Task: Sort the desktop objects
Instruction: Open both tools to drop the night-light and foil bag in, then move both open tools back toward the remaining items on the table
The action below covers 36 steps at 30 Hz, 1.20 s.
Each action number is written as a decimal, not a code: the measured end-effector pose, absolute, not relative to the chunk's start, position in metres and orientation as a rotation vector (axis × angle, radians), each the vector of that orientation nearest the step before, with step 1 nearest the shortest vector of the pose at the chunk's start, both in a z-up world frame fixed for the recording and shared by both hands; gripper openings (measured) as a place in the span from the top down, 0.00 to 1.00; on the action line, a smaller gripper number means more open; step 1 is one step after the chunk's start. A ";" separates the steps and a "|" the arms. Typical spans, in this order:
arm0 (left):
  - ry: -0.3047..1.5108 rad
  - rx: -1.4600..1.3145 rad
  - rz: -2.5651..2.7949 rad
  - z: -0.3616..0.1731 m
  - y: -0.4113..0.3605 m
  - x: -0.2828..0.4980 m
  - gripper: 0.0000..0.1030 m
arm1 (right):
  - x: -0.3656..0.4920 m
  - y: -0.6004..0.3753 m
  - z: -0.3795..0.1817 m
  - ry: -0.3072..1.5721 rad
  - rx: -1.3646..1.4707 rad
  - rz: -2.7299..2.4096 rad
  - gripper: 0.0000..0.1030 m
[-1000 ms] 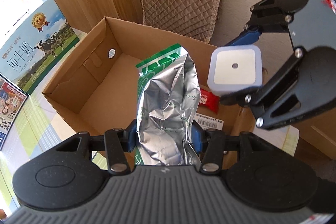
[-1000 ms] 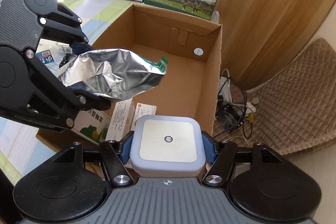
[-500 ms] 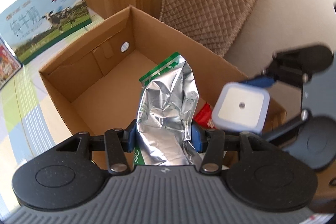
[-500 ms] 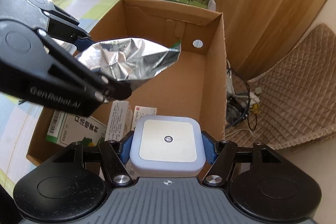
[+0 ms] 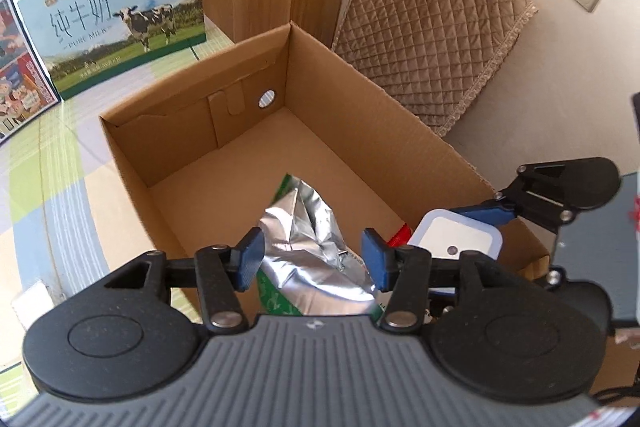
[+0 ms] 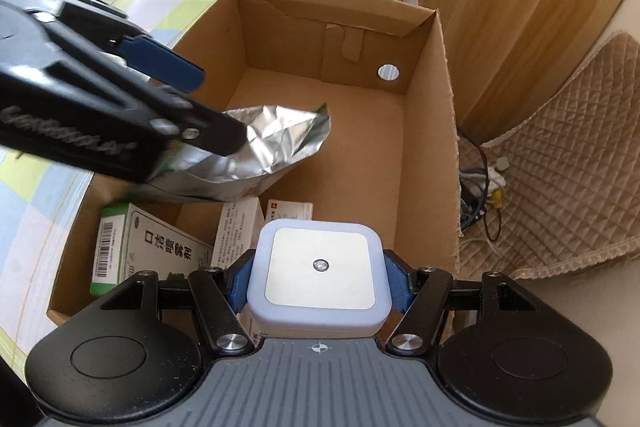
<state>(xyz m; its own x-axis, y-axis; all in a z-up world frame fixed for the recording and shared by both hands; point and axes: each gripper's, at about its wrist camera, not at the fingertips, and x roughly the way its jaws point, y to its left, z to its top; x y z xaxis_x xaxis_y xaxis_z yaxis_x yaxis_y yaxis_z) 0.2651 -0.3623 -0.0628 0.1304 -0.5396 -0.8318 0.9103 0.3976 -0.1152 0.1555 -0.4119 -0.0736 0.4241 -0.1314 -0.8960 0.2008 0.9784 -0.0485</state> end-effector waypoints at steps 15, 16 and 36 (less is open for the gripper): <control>0.870 0.476 -1.118 -0.054 -0.300 0.257 0.46 | 0.139 -0.402 -0.064 1.081 0.077 -0.227 0.26; 0.868 0.472 -1.115 -0.054 -0.295 0.257 0.44 | 0.137 -0.401 -0.062 1.079 0.077 -0.228 0.26; 0.797 0.394 -1.112 -0.044 -0.164 0.197 0.09 | 0.086 -0.329 -0.027 1.007 0.043 -0.221 0.08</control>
